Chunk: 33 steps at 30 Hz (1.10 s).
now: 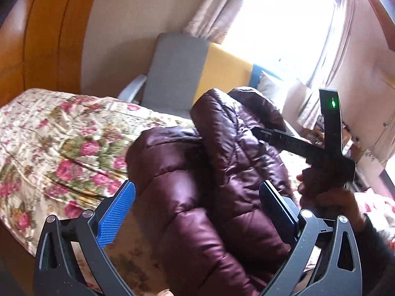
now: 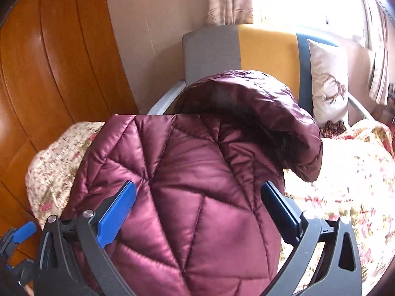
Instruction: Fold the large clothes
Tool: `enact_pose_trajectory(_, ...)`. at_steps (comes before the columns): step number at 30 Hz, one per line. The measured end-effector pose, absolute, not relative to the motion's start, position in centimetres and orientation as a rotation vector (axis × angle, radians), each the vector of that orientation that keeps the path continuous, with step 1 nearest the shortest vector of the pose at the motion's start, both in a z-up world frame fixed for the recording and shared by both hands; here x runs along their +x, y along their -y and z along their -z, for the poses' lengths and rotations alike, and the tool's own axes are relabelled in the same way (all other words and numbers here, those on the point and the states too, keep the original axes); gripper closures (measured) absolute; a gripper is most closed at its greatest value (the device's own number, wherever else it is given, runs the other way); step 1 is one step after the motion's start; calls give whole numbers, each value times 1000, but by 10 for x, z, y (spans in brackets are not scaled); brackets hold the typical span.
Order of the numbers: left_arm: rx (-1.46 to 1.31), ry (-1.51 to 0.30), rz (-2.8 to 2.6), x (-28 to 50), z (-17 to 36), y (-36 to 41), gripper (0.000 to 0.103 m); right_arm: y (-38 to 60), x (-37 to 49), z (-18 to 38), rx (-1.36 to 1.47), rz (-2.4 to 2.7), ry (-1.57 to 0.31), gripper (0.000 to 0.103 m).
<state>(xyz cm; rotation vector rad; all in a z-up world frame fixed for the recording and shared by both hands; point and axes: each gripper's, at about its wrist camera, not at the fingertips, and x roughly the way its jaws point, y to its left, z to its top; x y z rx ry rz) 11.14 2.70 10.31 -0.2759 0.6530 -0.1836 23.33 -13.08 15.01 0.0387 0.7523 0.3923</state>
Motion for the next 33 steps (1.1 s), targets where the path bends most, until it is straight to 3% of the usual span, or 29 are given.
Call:
enact_pose_trajectory(11,-212,-715,241,136,-113,-4,4,213,200,-137,263,-407,-786,2)
enact_pose_trajectory(21,-65,-746,175,131,-103,14,4,261,163,-92,431,-532,-879,2)
enact_pose_trajectory(33,-98,-764,178,128,-88,8,4,277,167,-42,646,-718,-1026,2)
